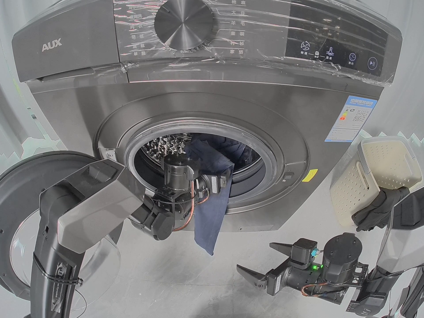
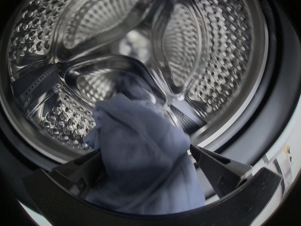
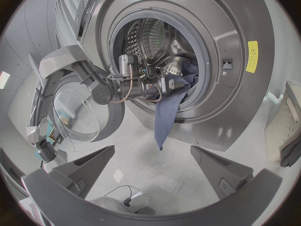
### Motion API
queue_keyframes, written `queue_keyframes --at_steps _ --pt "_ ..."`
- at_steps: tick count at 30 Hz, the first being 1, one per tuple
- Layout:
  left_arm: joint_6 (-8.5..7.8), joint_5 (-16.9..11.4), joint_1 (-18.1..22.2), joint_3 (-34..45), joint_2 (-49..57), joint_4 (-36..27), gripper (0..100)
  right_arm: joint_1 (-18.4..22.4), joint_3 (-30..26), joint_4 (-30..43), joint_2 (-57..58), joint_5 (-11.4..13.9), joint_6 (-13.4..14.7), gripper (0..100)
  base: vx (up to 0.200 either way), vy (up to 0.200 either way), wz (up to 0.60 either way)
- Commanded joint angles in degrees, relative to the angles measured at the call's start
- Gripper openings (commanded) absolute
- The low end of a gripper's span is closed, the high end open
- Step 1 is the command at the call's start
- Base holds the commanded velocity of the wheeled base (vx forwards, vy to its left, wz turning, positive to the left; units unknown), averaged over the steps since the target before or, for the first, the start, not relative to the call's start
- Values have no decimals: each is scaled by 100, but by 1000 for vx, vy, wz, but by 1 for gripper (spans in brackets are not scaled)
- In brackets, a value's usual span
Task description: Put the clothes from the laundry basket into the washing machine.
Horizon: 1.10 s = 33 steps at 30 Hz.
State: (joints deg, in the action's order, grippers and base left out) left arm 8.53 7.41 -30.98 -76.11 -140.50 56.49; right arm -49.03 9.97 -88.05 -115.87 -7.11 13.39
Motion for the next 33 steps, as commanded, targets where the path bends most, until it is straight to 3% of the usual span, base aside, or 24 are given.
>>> queue_keyframes --at_steps 1,8,9,17,21,24,30,33 --pt "-256 -240 -207 676 409 -138 100 -28 -4 -1 -58 -1 6 100 0 0 0" --pt "-379 -319 -181 606 66 -138 100 -54 -4 -10 -85 -1 33 100 0 0 0" --pt "-405 -328 -154 571 14 -138 0 -54 -4 -10 -85 -1 24 100 0 0 0" --pt "-431 -337 -14 386 -48 -147 0 -54 -4 -10 -85 -1 24 100 0 0 0" --pt "-300 -354 21 61 -22 -165 0 -63 -4 -10 -76 -1 33 100 0 0 0" --pt "-97 -223 145 -748 -197 -86 0 -63 -4 -10 -85 -1 33 100 0 0 0" --pt "-45 296 259 -2180 -751 90 0 -72 5 -10 -85 -1 33 100 0 0 0" --pt "-36 428 320 -2778 -1041 81 0 -80 5 -10 -85 -10 33 100 0 0 0"
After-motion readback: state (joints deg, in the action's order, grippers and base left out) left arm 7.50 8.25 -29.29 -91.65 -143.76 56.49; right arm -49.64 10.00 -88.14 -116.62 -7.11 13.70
